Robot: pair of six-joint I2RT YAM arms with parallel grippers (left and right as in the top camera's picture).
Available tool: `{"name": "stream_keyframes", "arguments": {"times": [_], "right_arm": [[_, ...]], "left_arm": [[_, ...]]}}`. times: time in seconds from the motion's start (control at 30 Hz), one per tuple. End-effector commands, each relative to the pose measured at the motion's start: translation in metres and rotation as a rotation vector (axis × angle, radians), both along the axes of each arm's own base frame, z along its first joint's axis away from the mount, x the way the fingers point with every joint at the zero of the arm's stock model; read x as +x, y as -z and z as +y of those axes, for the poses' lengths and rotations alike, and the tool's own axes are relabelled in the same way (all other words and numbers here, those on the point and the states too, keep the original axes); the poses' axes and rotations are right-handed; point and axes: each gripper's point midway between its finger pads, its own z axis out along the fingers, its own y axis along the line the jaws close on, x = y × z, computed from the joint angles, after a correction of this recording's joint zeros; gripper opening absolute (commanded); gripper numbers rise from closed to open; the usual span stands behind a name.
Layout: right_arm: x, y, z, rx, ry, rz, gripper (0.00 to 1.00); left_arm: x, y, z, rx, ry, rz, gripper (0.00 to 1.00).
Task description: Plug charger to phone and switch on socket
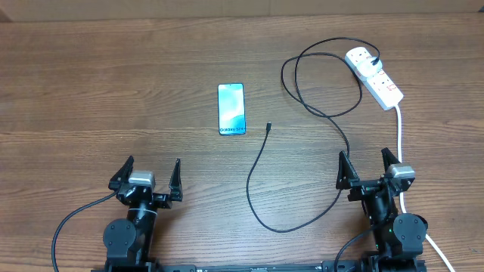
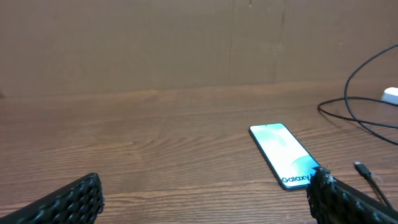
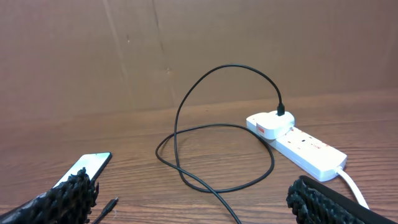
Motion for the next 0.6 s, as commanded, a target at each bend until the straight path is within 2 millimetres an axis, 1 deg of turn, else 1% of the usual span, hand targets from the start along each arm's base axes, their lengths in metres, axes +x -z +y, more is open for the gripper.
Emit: {"name": "stream_keyframes", "arguments": {"times": [0.0, 0.07, 0.17, 0.27, 0.43, 0.57], "right_arm": [[0.0, 0.001, -0.002, -0.005, 0.009, -0.005, 1.0], [0.0, 0.001, -0.002, -0.005, 0.009, -0.005, 1.0], [0.0, 0.001, -0.002, -0.005, 0.009, -0.005, 1.0], [0.0, 0.001, -0.002, -0.005, 0.009, -0.005, 1.0], [0.0, 0.001, -0.002, -0.005, 0.009, -0.005, 1.0], [0.0, 0.001, -0.002, -0.005, 0.009, -0.005, 1.0]], "left_arm": [[-0.001, -0.001, -0.007, -0.063, 0.036, -0.002, 1.0], [-0.001, -0.001, -0.007, -0.114, 0.033, 0.003, 1.0], [-0.001, -0.011, -0.007, -0.221, 0.03, -0.024, 1.0], [-0.001, -0.03, -0.008, -0.268, 0.047, -0.091, 0.99], [-0.008, -0.065, -0.022, -0.26, 0.146, -0.226, 1.0], [-0.013, -0.083, -0.024, -0.255, 0.164, -0.273, 1.0]]}}
